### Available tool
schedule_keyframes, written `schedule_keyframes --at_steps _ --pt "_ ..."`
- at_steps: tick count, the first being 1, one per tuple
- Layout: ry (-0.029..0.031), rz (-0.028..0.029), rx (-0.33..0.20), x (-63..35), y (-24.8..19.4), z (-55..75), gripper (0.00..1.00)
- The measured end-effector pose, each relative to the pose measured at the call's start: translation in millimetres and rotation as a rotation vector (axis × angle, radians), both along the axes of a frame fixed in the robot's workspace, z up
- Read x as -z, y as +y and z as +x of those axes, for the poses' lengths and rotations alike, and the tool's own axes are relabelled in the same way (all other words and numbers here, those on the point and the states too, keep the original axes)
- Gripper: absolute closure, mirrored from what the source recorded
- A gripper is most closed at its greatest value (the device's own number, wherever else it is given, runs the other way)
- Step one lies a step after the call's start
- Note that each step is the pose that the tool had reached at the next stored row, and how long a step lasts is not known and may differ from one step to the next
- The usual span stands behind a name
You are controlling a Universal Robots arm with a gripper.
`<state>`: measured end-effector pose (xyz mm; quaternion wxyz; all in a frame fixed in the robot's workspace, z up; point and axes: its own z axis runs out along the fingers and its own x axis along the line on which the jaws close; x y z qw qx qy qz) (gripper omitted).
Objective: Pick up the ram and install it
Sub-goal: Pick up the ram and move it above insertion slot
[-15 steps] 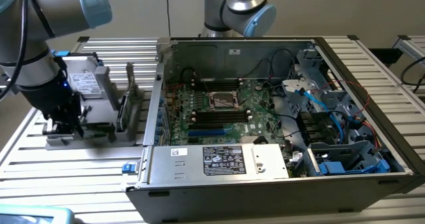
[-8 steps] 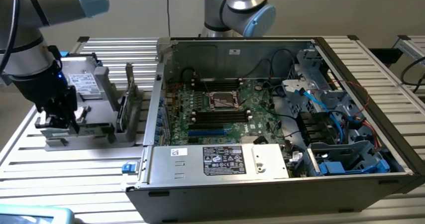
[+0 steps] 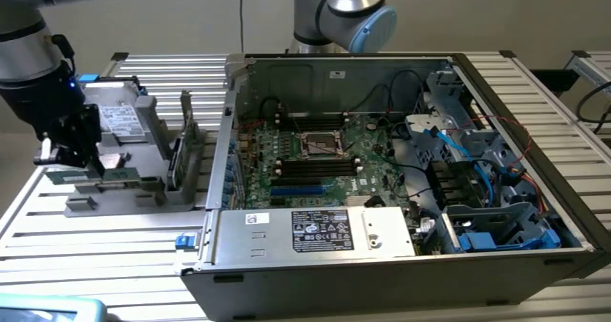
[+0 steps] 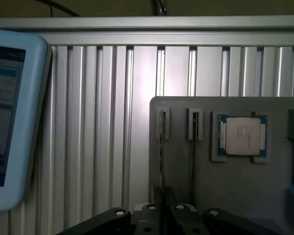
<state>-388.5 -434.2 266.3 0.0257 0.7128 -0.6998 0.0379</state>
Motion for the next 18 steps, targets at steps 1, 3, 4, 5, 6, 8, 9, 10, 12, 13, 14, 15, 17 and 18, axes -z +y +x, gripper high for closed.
schedule_keyframes --at_steps 1,3,4,5,6,8,9,10,12,13,14,15,17,18 --pt "0.0001 -0.0001 0.000 -4.5 0.1 0.0 0.87" --pt "0.0000 -0.0009 0.001 -13.8 0.3 -0.2 0.87" --pt "0.0000 -0.0015 0.001 -18.0 0.4 -0.2 0.87" --pt "-0.0001 -0.0021 0.001 -22.4 0.5 -0.3 0.87" --pt "0.0001 -0.0025 0.001 -27.0 0.6 -0.4 0.87" --pt "0.0000 -0.0039 0.001 -35.6 0.7 -0.7 0.87" --pt "0.0000 -0.0055 0.001 -39.2 0.7 -0.8 0.87" --pt "0.0001 -0.0070 0.001 -42.7 0.7 -1.0 0.87" --pt "0.0001 -0.0111 0.001 -48.9 0.7 -1.2 0.87" --pt "0.0000 -0.0139 0.001 -51.7 0.7 -1.2 0.87" --pt "0.0000 -0.0167 0.001 -54.3 0.6 -1.2 0.87" --pt "0.0000 -0.0197 0.001 -56.5 0.3 -1.2 0.87" --pt "-0.0004 -0.0271 0.001 -59.0 -0.8 -1.2 0.87" --pt "-0.0005 -0.0318 0.001 -60.0 -1.4 -1.2 0.87"
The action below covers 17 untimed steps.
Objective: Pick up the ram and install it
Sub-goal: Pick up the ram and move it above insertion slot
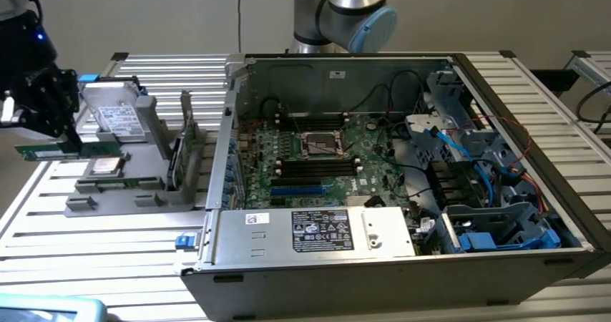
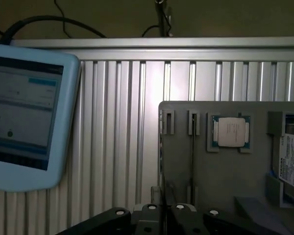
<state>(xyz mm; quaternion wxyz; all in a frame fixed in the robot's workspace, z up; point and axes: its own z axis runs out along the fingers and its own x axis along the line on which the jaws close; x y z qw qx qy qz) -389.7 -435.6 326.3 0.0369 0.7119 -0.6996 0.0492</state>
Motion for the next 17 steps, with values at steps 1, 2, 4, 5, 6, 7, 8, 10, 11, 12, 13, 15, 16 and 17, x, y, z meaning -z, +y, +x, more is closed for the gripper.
schedule_keyframes --at_steps 1,2,4,5,6,7,8,10,11,12,13,15,16,17 --pt "0.0001 -0.0044 0.000 -1.4 -0.4 0.1 0.87" --pt "0.0003 -0.0079 0.000 -3.2 -0.7 0.1 0.87" --pt "0.0000 -0.0120 0.000 -9.8 -1.0 0.3 0.87" --pt "0.0000 -0.0126 0.000 -13.8 -1.0 0.4 0.87" --pt "0.0002 -0.0129 0.000 -18.3 -1.0 0.5 0.87" --pt "0.0001 -0.0129 0.000 -22.6 -0.9 0.6 0.87" --pt "0.0000 -0.0129 0.000 -27.2 -0.9 0.8 0.87" --pt "0.0000 -0.0130 0.000 -36.3 -1.0 2.3 0.87" --pt "0.0000 -0.0130 0.001 -41.1 -1.0 3.1 0.87" --pt "0.0001 -0.0130 0.002 -45.6 -1.0 3.9 0.87" --pt "0.0001 -0.0130 0.002 -50.3 -1.0 4.7 0.87" --pt "0.0001 -0.0131 0.003 -59.2 -0.9 6.2 0.87" --pt "0.0000 -0.0131 0.004 -62.2 -0.7 6.6 0.87" --pt "0.0001 -0.0131 0.005 -62.6 -0.7 6.9 0.87"
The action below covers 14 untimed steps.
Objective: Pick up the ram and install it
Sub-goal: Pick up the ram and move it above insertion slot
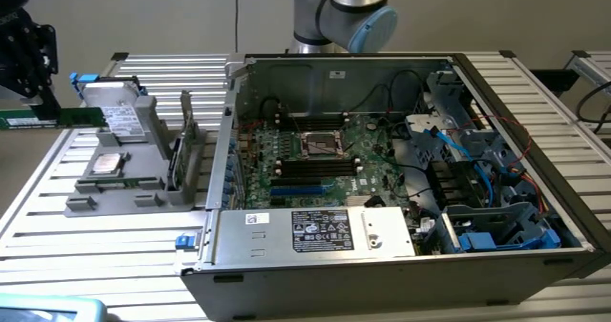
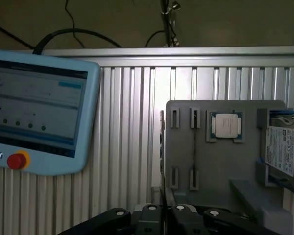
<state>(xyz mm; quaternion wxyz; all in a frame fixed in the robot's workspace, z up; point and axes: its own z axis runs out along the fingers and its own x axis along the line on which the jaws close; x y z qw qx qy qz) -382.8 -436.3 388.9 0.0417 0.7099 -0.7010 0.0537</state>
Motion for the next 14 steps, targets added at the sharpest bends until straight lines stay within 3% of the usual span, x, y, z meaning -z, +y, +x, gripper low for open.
schedule_keyframes --at_steps 8,14 --pt "0.0003 -0.0001 0.001 -0.2 0.0 2.8 0.87" --pt "-0.0032 0.0005 0.001 0.0 -2.9 26.0 0.87"
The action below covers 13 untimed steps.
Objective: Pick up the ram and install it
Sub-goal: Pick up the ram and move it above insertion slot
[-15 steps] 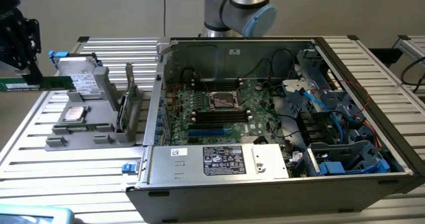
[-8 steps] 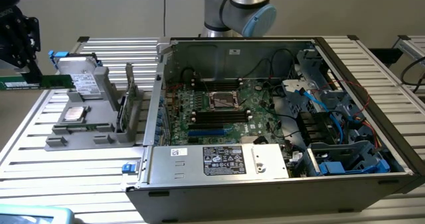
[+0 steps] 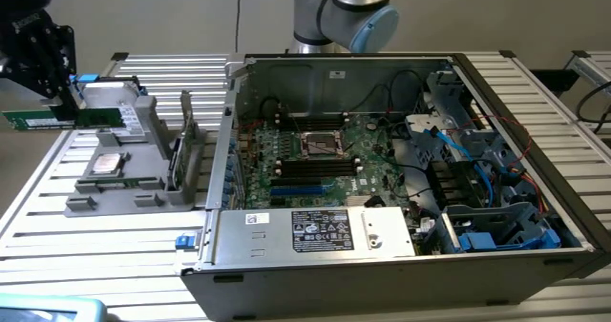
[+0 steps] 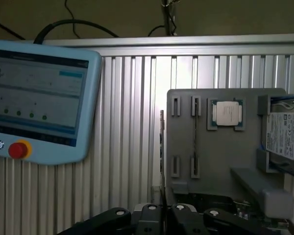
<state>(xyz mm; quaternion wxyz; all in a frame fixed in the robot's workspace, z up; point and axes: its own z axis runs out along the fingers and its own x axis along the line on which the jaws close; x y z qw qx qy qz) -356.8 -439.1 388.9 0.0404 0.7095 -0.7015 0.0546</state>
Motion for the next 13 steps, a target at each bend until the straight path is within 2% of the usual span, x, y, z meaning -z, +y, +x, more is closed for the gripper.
schedule_keyframes --at_steps 7,13 --pt "-0.0045 0.0020 0.000 0.0 -3.1 29.9 0.87" --pt "-0.0084 0.0120 0.000 0.0 -4.9 55.4 0.87"
